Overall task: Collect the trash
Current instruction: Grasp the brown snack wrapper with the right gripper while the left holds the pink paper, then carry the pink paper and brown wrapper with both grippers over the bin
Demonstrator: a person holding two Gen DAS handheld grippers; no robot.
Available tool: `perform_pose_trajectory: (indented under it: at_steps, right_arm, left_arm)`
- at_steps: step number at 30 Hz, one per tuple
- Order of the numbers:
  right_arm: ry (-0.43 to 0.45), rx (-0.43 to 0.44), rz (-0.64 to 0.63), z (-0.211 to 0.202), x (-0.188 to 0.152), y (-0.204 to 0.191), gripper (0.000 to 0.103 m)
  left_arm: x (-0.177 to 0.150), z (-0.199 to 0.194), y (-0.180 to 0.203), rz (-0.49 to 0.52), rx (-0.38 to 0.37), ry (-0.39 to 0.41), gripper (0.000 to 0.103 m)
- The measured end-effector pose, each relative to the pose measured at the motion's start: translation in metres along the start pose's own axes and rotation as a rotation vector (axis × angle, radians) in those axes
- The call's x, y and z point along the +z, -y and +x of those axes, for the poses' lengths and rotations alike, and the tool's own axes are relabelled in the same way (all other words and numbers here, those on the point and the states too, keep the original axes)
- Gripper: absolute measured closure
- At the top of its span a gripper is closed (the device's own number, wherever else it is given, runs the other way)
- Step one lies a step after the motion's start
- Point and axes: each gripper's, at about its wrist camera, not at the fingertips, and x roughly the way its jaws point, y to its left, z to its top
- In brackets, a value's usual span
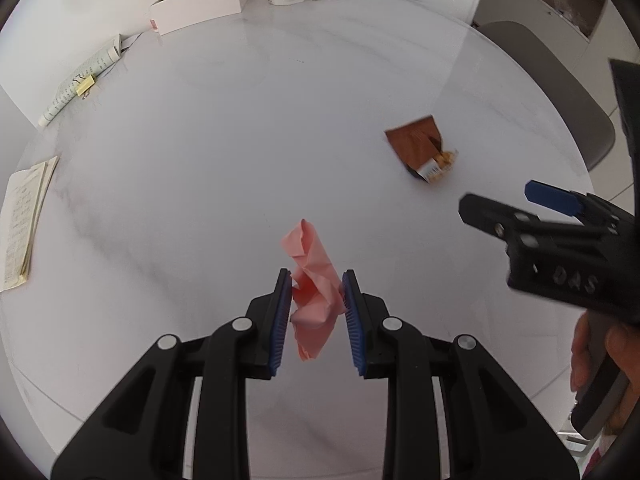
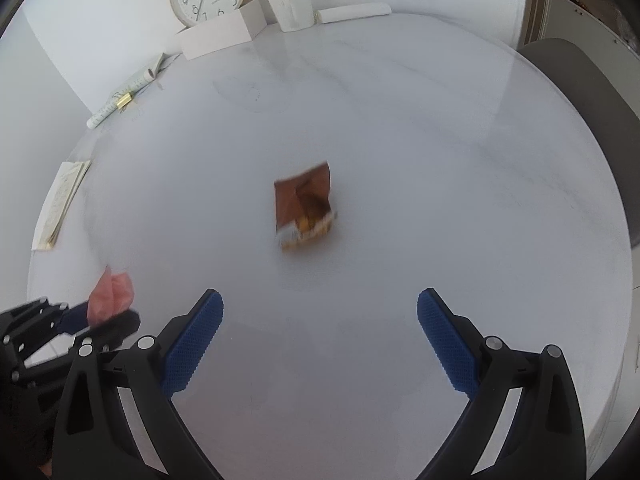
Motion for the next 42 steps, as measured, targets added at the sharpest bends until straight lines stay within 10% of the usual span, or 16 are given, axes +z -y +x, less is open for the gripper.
perform_pose_trajectory:
  at_steps: [8, 12, 21, 29, 42]
  right_arm:
    - [-0.03, 0.003, -0.061, 0.05, 0.041, -0.01, 0.012]
    - [-0.045, -0.004, -0.087, 0.056, 0.044, -0.014, 0.07]
    - [0.0, -0.001, -0.057, 0.005, 0.018, 0.003, 0.069]
    - [0.043, -0.053, 0.059, -0.094, -0.08, 0.056, 0.069]
    - [0.024, -0.174, 0.381, -0.21, -0.316, 0.133, 0.068]
  left_arm:
    - [0.021, 0.021, -0.013, -0.031, -0.012, -0.011, 0.077]
    - [0.024, 0.019, -0.014, -0.023, -0.006, -0.005, 0.077]
    - [0.01, -0.01, 0.004, 0.016, -0.033, -0.006, 0.077]
    - [-0.035, -0.06, 0.077, 0.193, -0.116, 0.003, 0.077]
    - [-0.202, -0.128, 0.26, 0.619, -0.357, -0.081, 0.077]
